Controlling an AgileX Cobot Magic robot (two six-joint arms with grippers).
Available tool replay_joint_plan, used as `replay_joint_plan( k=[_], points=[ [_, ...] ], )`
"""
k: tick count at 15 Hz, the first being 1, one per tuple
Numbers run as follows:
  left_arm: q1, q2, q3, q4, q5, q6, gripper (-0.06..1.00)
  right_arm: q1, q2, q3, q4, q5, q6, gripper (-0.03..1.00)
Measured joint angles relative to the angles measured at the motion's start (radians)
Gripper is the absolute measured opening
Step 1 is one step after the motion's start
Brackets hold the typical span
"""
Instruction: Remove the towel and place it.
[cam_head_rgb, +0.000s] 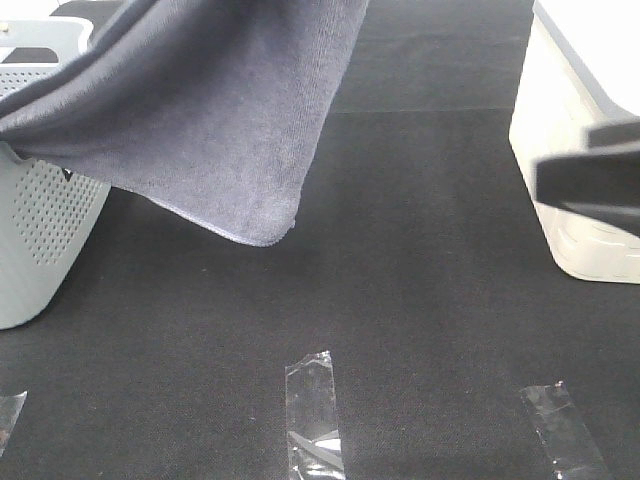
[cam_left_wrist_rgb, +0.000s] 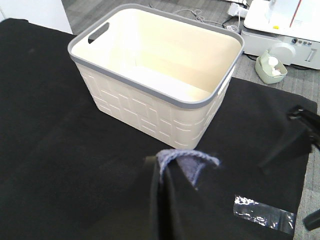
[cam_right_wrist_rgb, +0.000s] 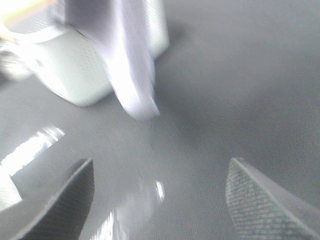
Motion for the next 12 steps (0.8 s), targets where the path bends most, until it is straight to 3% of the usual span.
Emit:
replay_joint_plan(
  k=[3, 8, 11, 12],
  points=[
    [0.0, 0.001, 0.0, -0.001, 0.002, 0.0, 0.0, 0.0, 0.194, 0.0, 0.23, 0.067, -0.314, 0.7],
    [0.0, 0.001, 0.0, -0.009, 0.002, 0.0, 0.0, 0.0, 0.501, 0.0, 0.511, 0.214, -0.618, 0.7],
    [0.0, 0.001, 0.0, -0.009, 0.001, 0.0, 0.0, 0.123, 0.627, -0.001, 0.552, 0.208, -0.799, 0.7],
    [0.0, 0.001, 0.0, -0.009, 0.001, 0.0, 0.0, 0.198, 0.685, -0.01, 0.551, 0.141, -0.863, 0.7]
  ],
)
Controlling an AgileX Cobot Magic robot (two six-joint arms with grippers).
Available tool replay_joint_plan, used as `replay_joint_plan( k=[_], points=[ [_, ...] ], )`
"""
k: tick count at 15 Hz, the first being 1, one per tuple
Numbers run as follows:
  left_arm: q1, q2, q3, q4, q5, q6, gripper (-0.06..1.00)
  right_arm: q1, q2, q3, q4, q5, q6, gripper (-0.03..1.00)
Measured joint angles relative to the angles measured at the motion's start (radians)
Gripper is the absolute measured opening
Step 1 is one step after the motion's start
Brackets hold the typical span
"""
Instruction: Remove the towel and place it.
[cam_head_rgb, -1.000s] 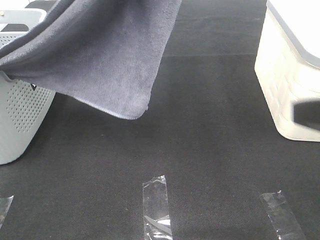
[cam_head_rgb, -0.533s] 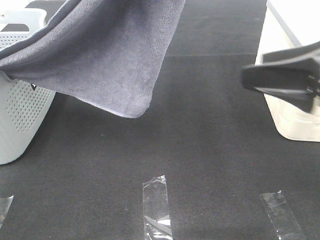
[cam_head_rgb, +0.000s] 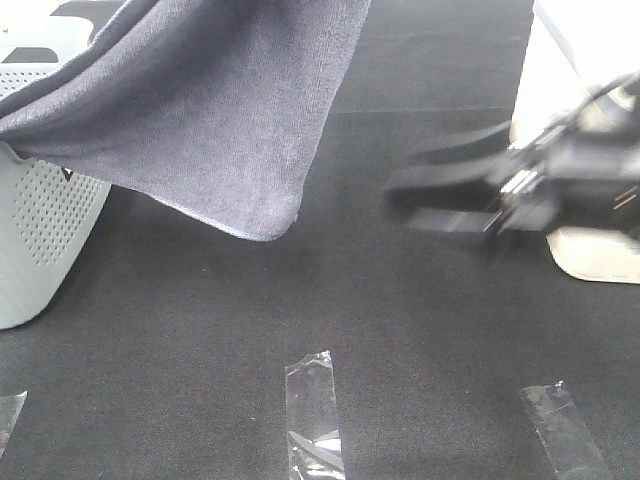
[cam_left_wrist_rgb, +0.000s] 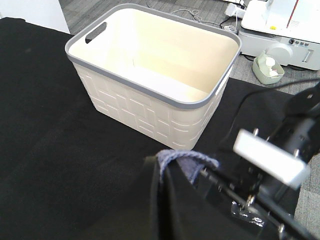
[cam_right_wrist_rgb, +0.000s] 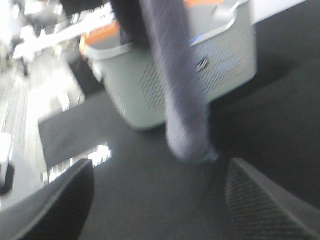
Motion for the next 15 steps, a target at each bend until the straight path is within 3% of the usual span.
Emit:
replay_joint_plan(
  k=[3, 10, 15],
  points=[
    [0.0, 0.0, 0.0, 0.0, -0.005, 0.0, 0.0, 0.062, 0.117, -0.074, 0.0, -0.056, -0.022, 0.7],
    [0.0, 0.0, 0.0, -0.003, -0.035, 0.0, 0.0, 0.121, 0.368, -0.287, 0.005, 0.009, -0.028, 0.7],
    [0.0, 0.0, 0.0, -0.008, -0.038, 0.0, 0.0, 0.223, 0.428, -0.378, 0.005, -0.057, -0.028, 0.7]
  ],
)
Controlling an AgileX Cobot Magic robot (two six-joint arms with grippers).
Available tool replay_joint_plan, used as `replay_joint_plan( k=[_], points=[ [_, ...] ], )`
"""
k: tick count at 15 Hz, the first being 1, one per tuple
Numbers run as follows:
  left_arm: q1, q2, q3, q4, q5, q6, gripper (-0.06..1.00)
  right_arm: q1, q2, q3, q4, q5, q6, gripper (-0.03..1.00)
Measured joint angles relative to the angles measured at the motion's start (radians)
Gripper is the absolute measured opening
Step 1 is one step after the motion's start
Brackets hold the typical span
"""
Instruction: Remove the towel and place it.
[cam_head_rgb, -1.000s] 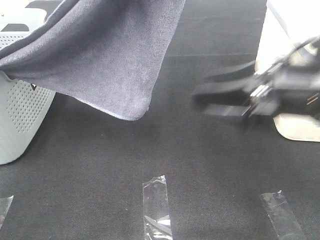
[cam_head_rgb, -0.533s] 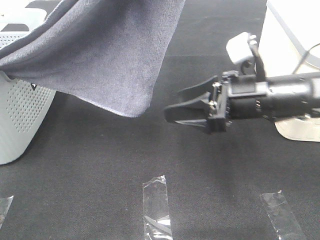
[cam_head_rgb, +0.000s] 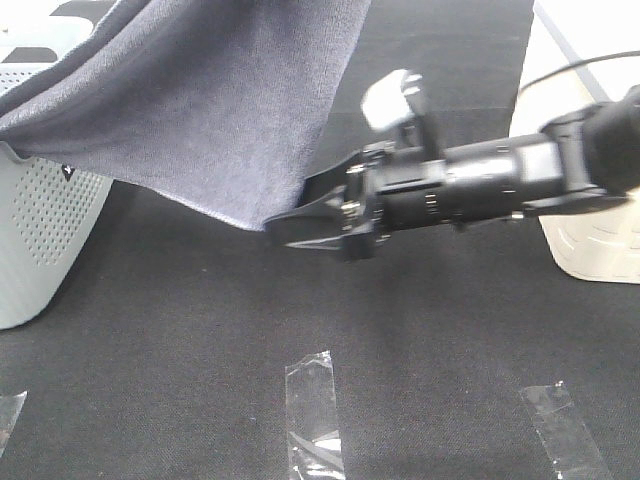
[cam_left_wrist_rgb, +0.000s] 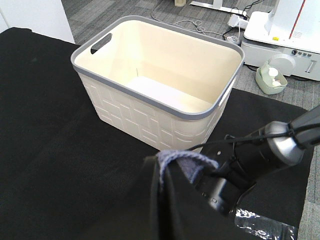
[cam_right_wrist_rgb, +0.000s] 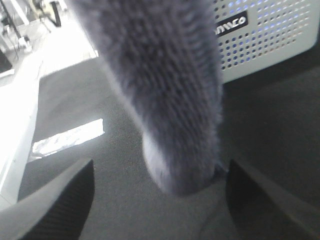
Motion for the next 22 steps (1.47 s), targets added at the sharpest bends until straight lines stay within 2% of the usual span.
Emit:
replay_joint_plan(
  k=[3, 8, 11, 16, 18, 20, 21, 22],
  points=[
    [0.0, 0.0, 0.0, 0.0, -0.005, 0.002, 0.0, 0.052, 0.013, -0.051, 0.0, -0.038, 0.014, 0.68],
    [0.0, 0.0, 0.0, 0.018, -0.014, 0.004, 0.0, 0.053, 0.014, -0.053, -0.002, -0.078, 0.099, 0.38],
    [0.0, 0.0, 0.0, 0.102, -0.014, 0.003, 0.0, 0.053, 0.014, -0.053, -0.019, -0.082, 0.18, 0.33],
    [0.0, 0.0, 0.0, 0.244, -0.015, -0.025, 0.0, 0.053, 0.014, -0.053, -0.036, -0.082, 0.203, 0.29],
    [0.0, 0.0, 0.0, 0.306, -0.015, -0.071, 0.0, 0.053, 0.014, -0.053, -0.047, -0.082, 0.209, 0.2],
    [0.0, 0.0, 0.0, 0.353, -0.015, -0.113, 0.0, 0.053, 0.014, -0.053, -0.051, -0.082, 0.229, 0.04],
    [0.0, 0.0, 0.0, 0.361, -0.015, -0.118, 0.0, 0.053, 0.014, -0.053, -0.051, -0.082, 0.237, 0.0],
    [0.0, 0.0, 0.0, 0.372, -0.015, -0.122, 0.0, 0.053, 0.014, -0.053, -0.051, -0.084, 0.254, 0.0]
  ],
)
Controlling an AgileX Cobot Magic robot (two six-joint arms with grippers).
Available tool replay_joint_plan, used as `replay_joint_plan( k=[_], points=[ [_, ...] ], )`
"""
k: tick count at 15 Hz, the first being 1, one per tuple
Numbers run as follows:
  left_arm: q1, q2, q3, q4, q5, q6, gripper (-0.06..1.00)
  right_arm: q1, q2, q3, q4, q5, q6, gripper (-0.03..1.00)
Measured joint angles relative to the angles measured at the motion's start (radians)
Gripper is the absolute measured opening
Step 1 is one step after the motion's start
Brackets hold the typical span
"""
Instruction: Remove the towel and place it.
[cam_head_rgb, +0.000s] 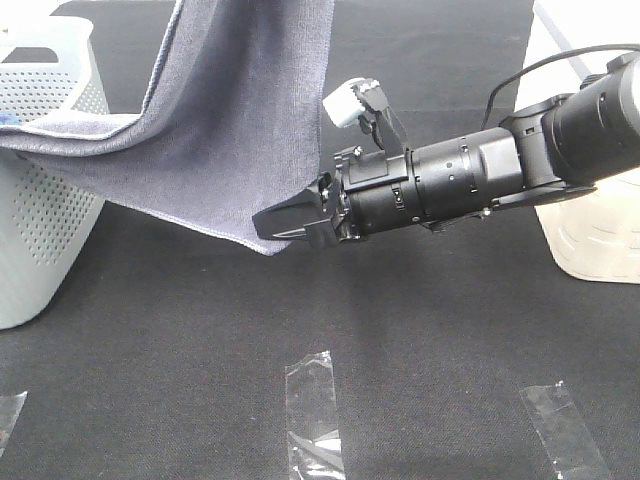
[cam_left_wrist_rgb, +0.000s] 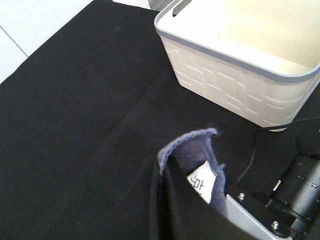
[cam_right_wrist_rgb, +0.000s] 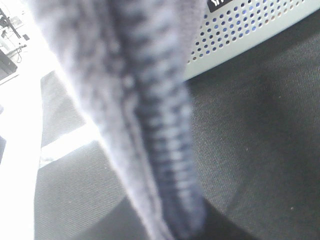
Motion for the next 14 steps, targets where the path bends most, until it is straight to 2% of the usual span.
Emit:
replay_joint_plan(
  k=[3, 5, 6, 8, 10, 12, 14],
  points=[
    [0.0, 0.0, 0.0, 0.08, 0.001, -0.055, 0.0, 0.0, 0.0, 0.0, -0.001, -0.002, 0.112, 0.0],
    [0.0, 0.002, 0.0, 0.187, 0.007, -0.134, 0.0, -0.012, -0.001, 0.0, -0.019, -0.013, 0.265, 0.0],
    [0.0, 0.011, 0.0, 0.248, 0.016, -0.183, 0.0, -0.033, -0.011, -0.001, -0.06, -0.025, 0.354, 0.0],
    [0.009, 0.046, 0.0, 0.338, 0.047, -0.259, 0.0, -0.093, -0.058, -0.001, -0.168, -0.027, 0.516, 0.0],
    [0.027, 0.094, 0.0, 0.363, 0.062, -0.302, 0.0, -0.149, -0.116, -0.004, -0.288, -0.026, 0.644, 0.0],
    [0.044, 0.149, 0.0, 0.368, 0.048, -0.338, 0.0, -0.172, -0.157, -0.05, -0.464, -0.023, 0.794, 0.0],
    [0.052, 0.206, 0.0, 0.369, -0.005, -0.35, 0.0, -0.174, -0.174, -0.168, -0.718, -0.005, 1.059, 0.0]
  ],
)
